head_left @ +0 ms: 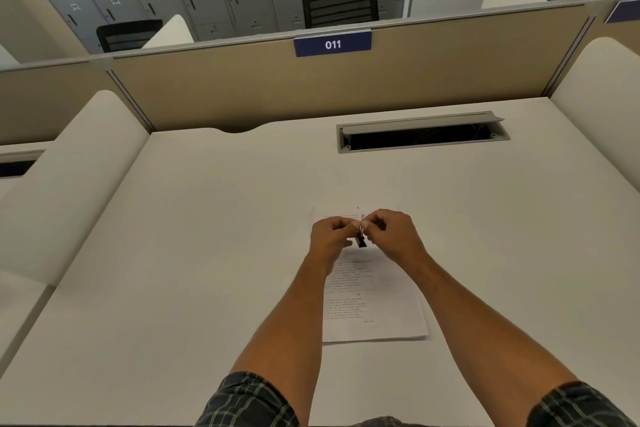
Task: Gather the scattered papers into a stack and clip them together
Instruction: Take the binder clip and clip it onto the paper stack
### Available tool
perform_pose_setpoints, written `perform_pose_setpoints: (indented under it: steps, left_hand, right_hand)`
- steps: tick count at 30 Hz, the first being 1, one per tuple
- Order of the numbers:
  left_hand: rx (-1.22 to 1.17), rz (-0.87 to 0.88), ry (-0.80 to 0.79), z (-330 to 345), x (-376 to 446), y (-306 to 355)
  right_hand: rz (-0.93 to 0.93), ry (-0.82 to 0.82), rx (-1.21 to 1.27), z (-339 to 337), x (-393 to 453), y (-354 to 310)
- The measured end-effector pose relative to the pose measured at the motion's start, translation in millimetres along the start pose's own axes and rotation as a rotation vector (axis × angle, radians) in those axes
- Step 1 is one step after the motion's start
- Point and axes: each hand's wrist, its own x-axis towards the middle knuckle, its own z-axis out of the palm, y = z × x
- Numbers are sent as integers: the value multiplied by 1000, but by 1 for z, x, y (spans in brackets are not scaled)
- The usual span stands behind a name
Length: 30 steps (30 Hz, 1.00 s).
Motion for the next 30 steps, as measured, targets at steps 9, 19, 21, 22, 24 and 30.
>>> perform_pose_setpoints:
  steps: [9,19,21,22,24,30]
  left_hand:
    - [279,105,-29,0,2,-4]
    - [29,-49,24,3,5,-1]
    - [-25,-39,76,6,6,1]
    - [-64,-38,101,7,6,2]
    - [-169,-62,154,9,7,5]
    - [-452,-258,417,24,13,13]
  right_hand:
    - [141,-156,116,-11,5,-7]
    - [147,-54,128,-6,8,-10]
    - [170,30,102,-3,9,-6]
    - [187,72,110,-2,9,-5]
    - [242,130,188,-1,9,-5]
    - [678,238,763,7,11,-15]
